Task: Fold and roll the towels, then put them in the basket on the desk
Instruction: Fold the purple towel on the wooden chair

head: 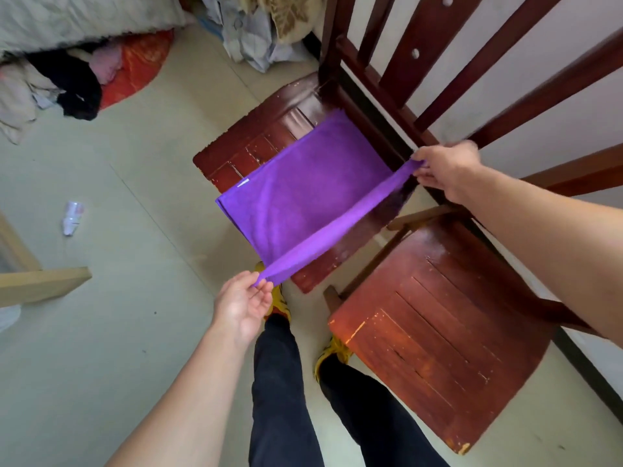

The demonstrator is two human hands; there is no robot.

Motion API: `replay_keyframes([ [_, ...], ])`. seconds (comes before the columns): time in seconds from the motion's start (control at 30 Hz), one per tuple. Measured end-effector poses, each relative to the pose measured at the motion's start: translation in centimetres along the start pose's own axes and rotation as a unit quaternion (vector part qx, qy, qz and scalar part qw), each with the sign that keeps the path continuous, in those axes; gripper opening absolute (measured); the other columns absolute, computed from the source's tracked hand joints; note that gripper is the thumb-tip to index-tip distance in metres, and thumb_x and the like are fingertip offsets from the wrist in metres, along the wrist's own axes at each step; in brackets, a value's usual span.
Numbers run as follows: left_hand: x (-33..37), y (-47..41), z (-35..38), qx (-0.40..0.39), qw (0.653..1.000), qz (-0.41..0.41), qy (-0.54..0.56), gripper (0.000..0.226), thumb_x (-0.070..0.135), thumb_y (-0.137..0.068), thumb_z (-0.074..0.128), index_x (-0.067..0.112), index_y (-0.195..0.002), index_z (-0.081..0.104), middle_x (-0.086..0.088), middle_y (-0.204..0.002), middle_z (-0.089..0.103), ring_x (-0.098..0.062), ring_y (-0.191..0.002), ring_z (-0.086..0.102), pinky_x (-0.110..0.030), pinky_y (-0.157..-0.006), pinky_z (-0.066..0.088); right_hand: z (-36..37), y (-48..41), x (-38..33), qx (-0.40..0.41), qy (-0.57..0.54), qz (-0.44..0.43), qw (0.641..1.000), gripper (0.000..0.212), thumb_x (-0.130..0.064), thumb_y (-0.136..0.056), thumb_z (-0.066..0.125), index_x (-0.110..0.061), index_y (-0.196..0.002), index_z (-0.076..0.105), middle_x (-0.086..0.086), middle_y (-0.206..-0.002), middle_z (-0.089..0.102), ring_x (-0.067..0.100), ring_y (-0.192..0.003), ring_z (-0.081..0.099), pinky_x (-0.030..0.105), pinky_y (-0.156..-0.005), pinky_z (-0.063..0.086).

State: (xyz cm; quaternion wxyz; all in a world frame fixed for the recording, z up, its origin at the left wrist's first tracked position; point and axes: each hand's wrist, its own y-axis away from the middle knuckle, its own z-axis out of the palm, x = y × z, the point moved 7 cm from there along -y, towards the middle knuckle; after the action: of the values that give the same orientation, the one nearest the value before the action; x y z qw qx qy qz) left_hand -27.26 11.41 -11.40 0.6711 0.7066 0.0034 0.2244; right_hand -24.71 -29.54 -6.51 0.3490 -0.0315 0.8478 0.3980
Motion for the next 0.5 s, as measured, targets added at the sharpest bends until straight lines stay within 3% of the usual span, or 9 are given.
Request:
replay_keyframes([
  [0.1, 3.4, -1.3, 1.0, 0.008, 1.000, -0.004, 0.000, 0.007, 0.007, -0.094, 0.049, 0.012, -0.092, 0.054, -0.003, -0.067, 0.051, -0.010, -0.048, 0.056, -0.017, -0.045, 0.046, 2.3, -1.4, -2.2, -0.009, -0.031, 0.025, 0.999, 0.019, -0.006, -0.084, 0.067, -0.012, -0.075, 0.052, 0.005, -0.068, 0.055, 0.011, -0.050, 0.056, 0.019, -0.044, 0.052],
  [0.2, 6.6, -3.2, 1.9, 0.027, 0.999, -0.016, -0.014, 0.017, 0.010, -0.096, 0.048, 0.012, -0.080, 0.053, -0.001, -0.069, 0.048, -0.010, -0.055, 0.051, -0.017, -0.044, 0.043, 4.8, -3.0, -4.2, -0.007, -0.050, 0.033, 0.998, 0.020, -0.004, -0.085, 0.067, -0.010, -0.070, 0.055, 0.003, -0.063, 0.053, 0.009, -0.044, 0.053, 0.018, -0.045, 0.051],
  [0.33, 9.8, -6.6, 2.9, 0.045, 0.998, -0.042, -0.027, 0.019, 0.011, -0.095, 0.050, 0.009, -0.076, 0.052, 0.000, -0.068, 0.048, -0.006, -0.038, 0.055, -0.014, -0.039, 0.043, 8.7, -5.5, -6.0, -0.012, -0.065, 0.044, 0.997, 0.022, -0.006, -0.085, 0.067, -0.010, -0.068, 0.054, 0.003, -0.060, 0.051, 0.007, -0.041, 0.054, 0.020, -0.046, 0.052],
  [0.5, 12.1, -10.6, 3.5, 0.070, 0.994, -0.079, -0.037, 0.022, 0.013, -0.095, 0.050, 0.007, -0.074, 0.049, -0.001, -0.071, 0.050, -0.006, -0.038, 0.059, -0.013, -0.037, 0.044, 12.6, -9.2, -5.7, 0.004, -0.056, 0.080, 0.995, 0.008, -0.010, -0.086, 0.068, -0.010, -0.087, 0.060, 0.004, -0.070, 0.055, 0.005, -0.034, 0.053, 0.017, -0.039, 0.046],
])
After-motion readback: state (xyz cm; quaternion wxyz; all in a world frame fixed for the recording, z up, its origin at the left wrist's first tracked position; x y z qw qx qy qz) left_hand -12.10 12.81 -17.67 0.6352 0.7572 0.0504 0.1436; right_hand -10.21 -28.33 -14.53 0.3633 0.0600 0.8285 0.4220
